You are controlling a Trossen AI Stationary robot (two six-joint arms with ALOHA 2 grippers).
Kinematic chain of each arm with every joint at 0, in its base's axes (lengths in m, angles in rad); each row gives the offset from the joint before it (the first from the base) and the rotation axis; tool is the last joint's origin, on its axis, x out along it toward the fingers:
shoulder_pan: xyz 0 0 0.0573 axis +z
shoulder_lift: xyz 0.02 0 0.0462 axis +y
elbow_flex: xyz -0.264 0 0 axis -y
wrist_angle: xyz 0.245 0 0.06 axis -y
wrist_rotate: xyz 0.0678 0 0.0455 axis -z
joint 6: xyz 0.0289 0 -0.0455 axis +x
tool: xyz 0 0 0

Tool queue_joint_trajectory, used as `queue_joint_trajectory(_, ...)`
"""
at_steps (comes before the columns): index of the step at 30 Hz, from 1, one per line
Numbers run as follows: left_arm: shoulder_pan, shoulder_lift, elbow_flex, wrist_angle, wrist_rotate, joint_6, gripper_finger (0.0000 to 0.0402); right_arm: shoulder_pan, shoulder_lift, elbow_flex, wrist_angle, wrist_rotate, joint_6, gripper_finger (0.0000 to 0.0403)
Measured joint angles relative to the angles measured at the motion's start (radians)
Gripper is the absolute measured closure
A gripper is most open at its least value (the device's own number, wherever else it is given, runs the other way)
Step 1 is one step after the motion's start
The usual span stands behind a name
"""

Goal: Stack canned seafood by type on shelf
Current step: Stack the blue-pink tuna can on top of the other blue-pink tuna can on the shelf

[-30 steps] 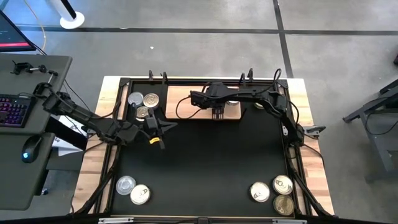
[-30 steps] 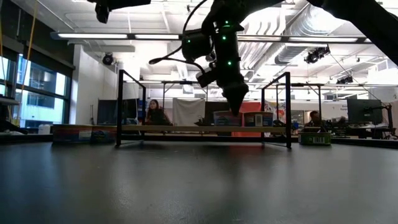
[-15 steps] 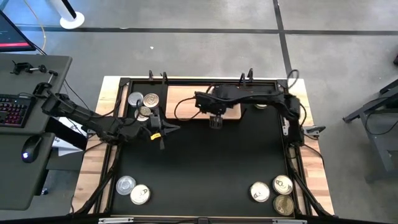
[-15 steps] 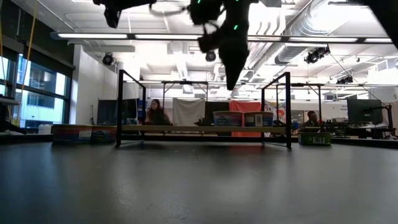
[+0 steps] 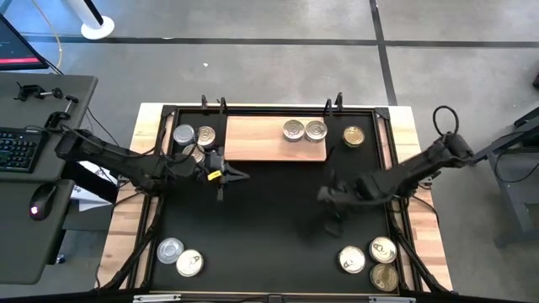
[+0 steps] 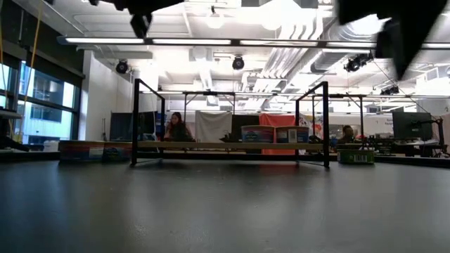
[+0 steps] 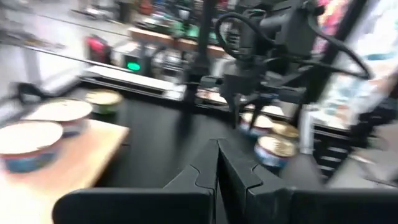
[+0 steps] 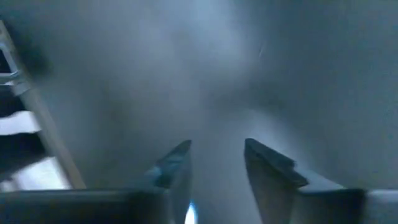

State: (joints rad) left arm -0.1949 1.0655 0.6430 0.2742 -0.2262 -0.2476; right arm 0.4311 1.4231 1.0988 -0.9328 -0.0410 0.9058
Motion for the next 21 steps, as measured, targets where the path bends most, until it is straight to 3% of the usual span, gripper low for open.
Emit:
queue_joint_trajectory(3,0.029,0.053,0.000,0.060,0.179,-0.012,0.0401,0.110,0.006,-0.030,0.028,-0.051,0.176,0.0364)
queue_joint_trajectory(5,0.036,0.103,0.000,0.104,0.275,-0.014,0.0402,0.172,0.026,-0.045,0.075,-0.091,0.252,0.0392)
queue_joint_trajectory(12,0.022,0.314,0.091,0.145,0.424,-0.022,0.0401,0.323,0.099,-0.048,0.127,-0.182,0.391,0.0400)
queue_joint_trajectory(17,-0.004,0.463,0.218,0.100,0.434,0.064,0.0402,0.382,0.166,-0.051,0.135,-0.255,0.376,0.0400)
queue_joint_trajectory(21,-0.004,0.537,0.289,0.079,0.432,0.050,0.0401,0.397,0.205,-0.051,0.154,-0.224,0.365,0.0402)
